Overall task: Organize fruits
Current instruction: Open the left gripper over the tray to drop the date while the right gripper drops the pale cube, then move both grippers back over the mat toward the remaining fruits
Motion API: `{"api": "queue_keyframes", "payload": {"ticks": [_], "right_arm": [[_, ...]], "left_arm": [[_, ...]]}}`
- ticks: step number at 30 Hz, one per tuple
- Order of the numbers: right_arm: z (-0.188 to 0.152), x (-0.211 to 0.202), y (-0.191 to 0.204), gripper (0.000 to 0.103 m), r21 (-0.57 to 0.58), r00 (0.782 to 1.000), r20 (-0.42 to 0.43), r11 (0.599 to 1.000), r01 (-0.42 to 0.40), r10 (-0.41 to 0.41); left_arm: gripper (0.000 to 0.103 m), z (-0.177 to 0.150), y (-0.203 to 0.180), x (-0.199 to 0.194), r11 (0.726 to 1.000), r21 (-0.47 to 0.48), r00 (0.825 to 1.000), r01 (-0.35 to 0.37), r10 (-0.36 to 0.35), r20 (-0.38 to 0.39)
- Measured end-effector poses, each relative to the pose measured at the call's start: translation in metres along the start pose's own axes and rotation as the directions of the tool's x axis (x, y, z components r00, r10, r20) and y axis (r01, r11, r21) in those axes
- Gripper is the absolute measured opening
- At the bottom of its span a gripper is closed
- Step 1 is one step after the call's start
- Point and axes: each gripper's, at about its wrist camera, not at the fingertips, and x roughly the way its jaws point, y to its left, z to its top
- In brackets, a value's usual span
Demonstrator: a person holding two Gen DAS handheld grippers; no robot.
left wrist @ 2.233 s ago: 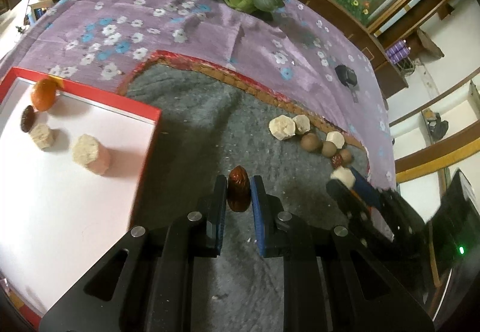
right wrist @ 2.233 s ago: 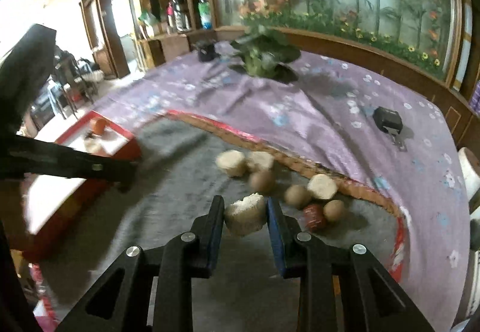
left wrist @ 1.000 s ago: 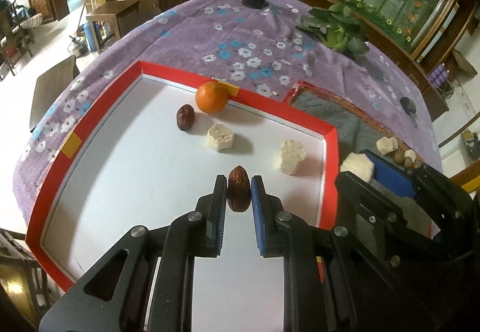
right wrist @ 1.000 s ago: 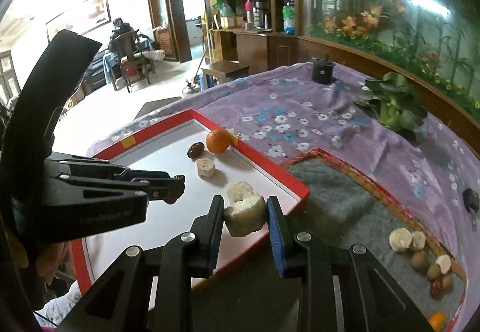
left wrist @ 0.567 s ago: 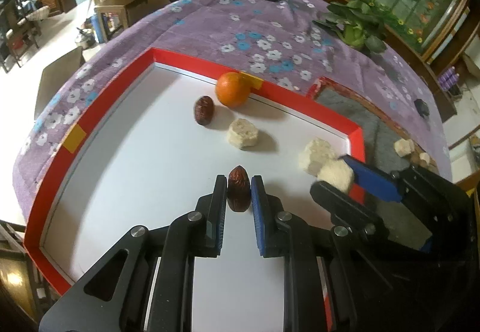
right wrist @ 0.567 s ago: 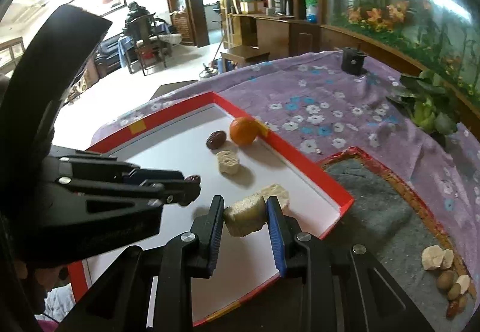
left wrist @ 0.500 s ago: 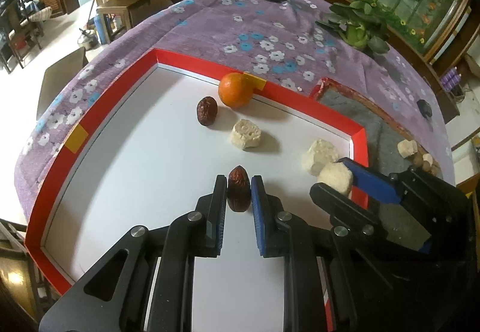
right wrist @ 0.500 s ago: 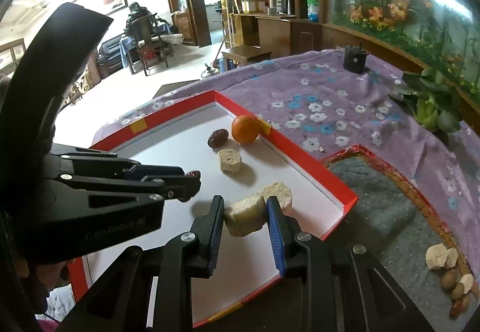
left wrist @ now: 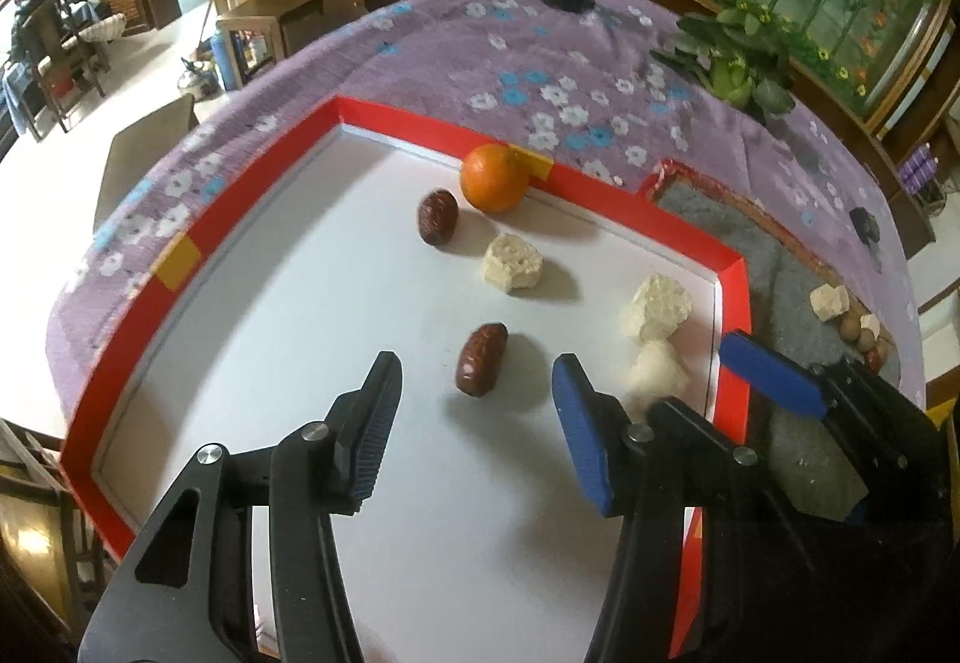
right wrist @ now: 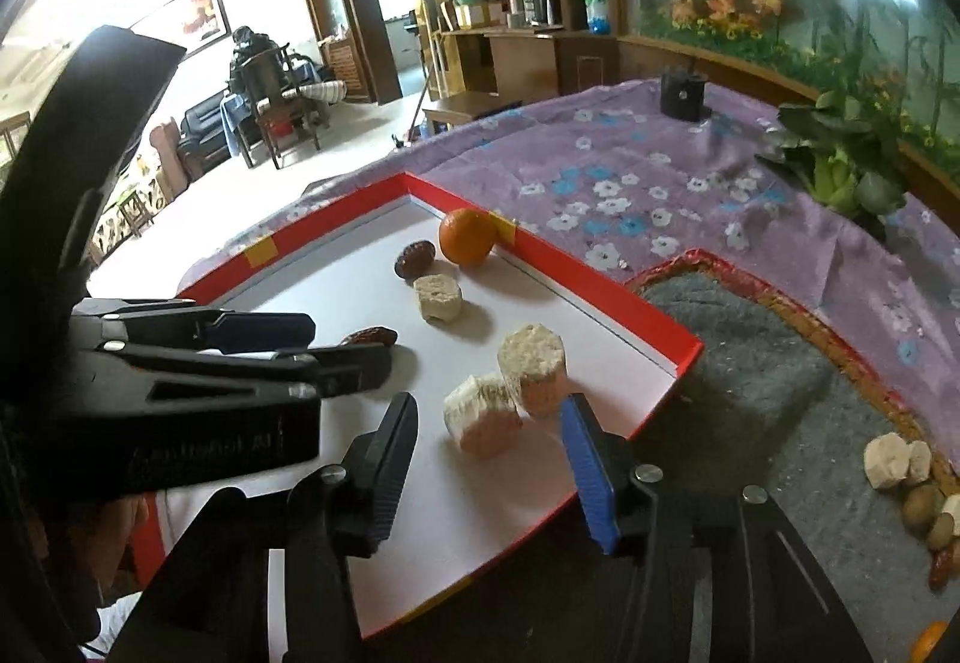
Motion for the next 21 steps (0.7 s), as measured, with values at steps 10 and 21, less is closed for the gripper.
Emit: {"api": "queue_keyframes", "payload": {"ticks": [10, 21], "right_arm": [[-0.028, -0.069, -0.034, 0.050, 0.125, 0.991, 0.085, 0.988, 0.093, -0.104], [-0.095, -0.137, -0.096, 0.061, 0.271, 0.947, 0.045, 0.917, 0.294, -0.318]], "left_arm": [[0.062, -0.007, -0.040, -0.030, 0.998, 0.049, 0.996, 0.026, -0.030, 0.088], [0.062, -0.033, -0.141, -0.026, 0.963, 0.235, 0.989, 0.130, -0.143, 0.040]]}}
